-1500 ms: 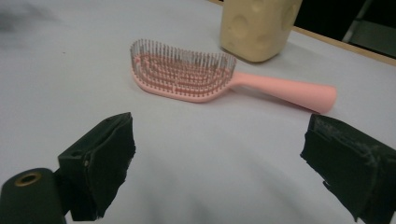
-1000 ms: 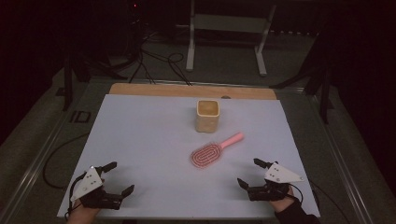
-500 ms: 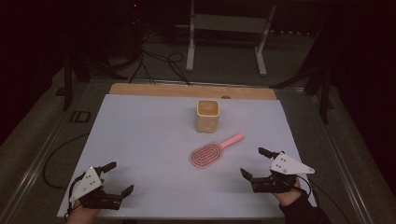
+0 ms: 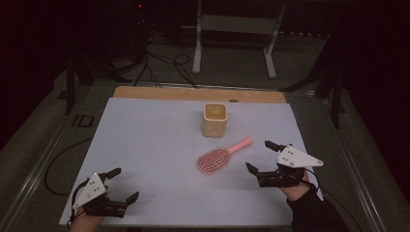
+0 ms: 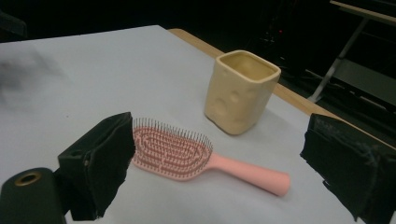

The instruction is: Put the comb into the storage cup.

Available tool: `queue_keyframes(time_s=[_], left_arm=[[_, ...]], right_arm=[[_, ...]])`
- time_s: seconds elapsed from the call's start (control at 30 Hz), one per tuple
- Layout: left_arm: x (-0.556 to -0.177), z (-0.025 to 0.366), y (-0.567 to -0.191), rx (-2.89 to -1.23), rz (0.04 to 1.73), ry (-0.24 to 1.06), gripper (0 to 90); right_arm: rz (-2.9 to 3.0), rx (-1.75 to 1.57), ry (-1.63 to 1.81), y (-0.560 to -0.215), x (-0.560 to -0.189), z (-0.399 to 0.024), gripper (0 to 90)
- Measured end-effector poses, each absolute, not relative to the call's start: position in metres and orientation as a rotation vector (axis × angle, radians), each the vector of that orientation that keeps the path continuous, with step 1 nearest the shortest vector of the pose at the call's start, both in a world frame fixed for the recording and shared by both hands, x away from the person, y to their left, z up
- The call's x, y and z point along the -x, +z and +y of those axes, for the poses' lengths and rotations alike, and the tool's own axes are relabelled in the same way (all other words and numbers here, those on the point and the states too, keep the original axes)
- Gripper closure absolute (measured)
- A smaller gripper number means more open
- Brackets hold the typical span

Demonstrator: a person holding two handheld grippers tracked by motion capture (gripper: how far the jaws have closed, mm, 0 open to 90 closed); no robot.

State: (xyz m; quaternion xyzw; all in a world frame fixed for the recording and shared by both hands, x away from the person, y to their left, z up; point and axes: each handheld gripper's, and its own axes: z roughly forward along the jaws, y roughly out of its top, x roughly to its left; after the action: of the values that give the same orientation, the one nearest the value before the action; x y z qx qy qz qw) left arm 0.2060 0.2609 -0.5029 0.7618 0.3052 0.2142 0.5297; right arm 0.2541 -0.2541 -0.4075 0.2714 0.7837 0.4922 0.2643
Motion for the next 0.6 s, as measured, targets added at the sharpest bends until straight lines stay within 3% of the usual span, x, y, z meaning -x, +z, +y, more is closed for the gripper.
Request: queue_keyframes(time_s=[0.6], left_arm=[[-0.206,0.261,-0.503,-1.816,0.724,0.509,0.0]], right_arm=[[2.137,-0.699,1.288,-0.399,-0.289,-0.242,9.2]])
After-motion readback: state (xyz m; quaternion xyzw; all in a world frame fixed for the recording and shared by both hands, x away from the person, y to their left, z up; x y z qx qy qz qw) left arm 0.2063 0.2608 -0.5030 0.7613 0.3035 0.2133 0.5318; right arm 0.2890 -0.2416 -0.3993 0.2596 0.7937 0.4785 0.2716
